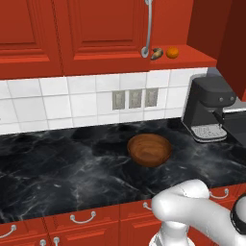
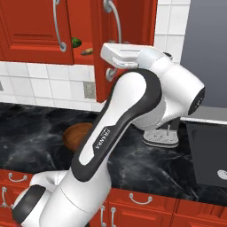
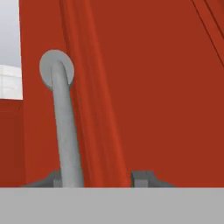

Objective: Open the cabinet. Pick the banana and tangerine from the cabinet and place them into the bowl. Then close the cabinet.

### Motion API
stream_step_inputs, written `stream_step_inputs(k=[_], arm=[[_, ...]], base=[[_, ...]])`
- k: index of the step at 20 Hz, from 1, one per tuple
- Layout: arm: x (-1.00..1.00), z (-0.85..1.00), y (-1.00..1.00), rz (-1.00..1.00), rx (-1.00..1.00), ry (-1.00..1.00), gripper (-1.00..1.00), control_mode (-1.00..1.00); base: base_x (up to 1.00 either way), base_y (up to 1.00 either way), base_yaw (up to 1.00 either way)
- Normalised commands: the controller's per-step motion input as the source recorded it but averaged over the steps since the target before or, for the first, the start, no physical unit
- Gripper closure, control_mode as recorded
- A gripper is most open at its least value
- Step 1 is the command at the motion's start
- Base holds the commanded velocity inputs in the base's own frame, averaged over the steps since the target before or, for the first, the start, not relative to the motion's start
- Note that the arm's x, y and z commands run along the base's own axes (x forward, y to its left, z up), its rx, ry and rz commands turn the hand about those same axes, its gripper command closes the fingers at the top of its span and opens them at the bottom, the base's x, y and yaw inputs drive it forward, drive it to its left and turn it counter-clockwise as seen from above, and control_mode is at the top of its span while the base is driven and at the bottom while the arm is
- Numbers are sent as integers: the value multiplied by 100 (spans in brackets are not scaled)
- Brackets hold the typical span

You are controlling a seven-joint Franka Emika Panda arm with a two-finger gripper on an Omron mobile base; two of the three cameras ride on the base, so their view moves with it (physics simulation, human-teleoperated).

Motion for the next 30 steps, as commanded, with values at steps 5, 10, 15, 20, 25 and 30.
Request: stream_step_inputs(k=[5, 10, 15, 20, 25, 30], arm=[[-84, 1, 0, 5, 0, -7, -100, -100], [-80, -22, 0, 3, -3, -1, -100, -100], [-75, -28, 35, 0, -5, 3, -100, -100], [-48, -48, 94, -10, -10, 2, -100, -100], [-22, -41, 100, -22, -16, 0, -100, -100], [0, -12, 100, -32, -20, -9, -100, -100]], base=[[0, 0, 0], [0, 0, 0], [0, 0, 0], [0, 0, 0], [0, 0, 0], [0, 0, 0]])
